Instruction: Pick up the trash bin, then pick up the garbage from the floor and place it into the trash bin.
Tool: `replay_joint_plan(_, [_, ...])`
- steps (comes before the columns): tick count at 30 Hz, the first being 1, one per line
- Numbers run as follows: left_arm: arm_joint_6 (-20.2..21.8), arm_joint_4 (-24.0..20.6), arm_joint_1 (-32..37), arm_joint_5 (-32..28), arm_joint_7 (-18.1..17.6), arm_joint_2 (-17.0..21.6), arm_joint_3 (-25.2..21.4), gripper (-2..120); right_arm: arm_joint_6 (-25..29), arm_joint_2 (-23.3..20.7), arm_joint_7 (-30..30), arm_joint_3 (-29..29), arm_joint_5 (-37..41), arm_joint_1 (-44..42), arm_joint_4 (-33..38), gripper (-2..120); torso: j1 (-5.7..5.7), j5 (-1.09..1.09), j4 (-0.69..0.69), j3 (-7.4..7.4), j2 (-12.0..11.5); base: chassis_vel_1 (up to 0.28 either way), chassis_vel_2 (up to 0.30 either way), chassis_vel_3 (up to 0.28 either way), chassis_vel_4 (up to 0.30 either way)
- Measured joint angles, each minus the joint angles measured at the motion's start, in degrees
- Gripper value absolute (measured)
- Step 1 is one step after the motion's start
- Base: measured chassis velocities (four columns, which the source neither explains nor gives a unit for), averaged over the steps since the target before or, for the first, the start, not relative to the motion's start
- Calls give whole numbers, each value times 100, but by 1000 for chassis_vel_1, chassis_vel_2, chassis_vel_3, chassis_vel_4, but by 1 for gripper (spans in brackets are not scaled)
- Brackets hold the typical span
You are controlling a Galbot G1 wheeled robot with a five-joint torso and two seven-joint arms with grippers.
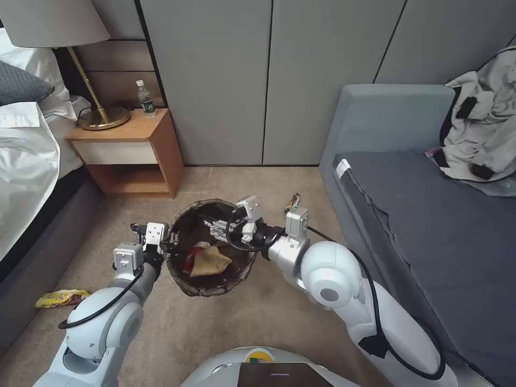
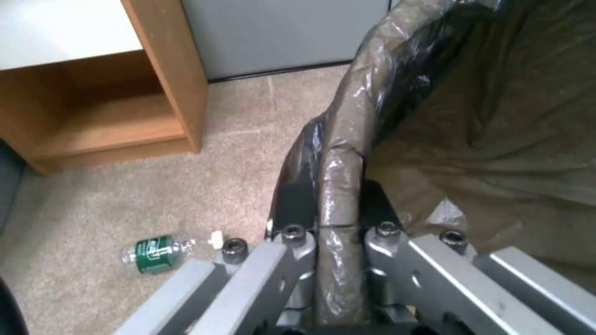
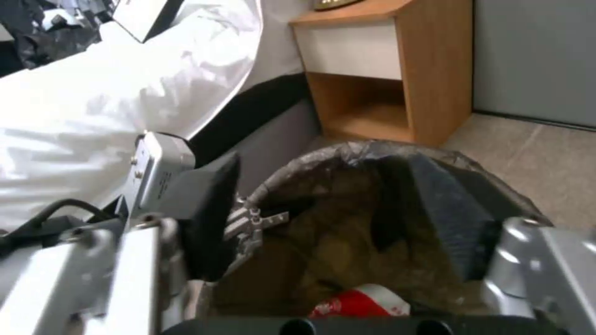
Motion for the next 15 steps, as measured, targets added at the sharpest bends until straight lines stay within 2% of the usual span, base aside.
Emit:
replay_joint_plan(2, [0,-1,-1,0,0,-1,-1,3,0,-12,0,9,0,1,11,73,0,0,0,0,0,0,0,0,0])
replay_joint_plan(6, [0,-6,-2,0,2,-9,-1,3,7,-93,0,126,4,1,84,92,0,0,0,0,0,0,0,0,0])
replay_joint_plan(11, [0,-11,-1,2,2,-12,0,3,17,-135,0,283,16,-51,157,100,0,0,0,0,0,0,0,0,0])
replay_joint_plan(15, [0,-29,20,10,-1,-27,0,3,105,-222,-38,795,16,-189,356,100,0,1,0,0,0,0,0,0,0])
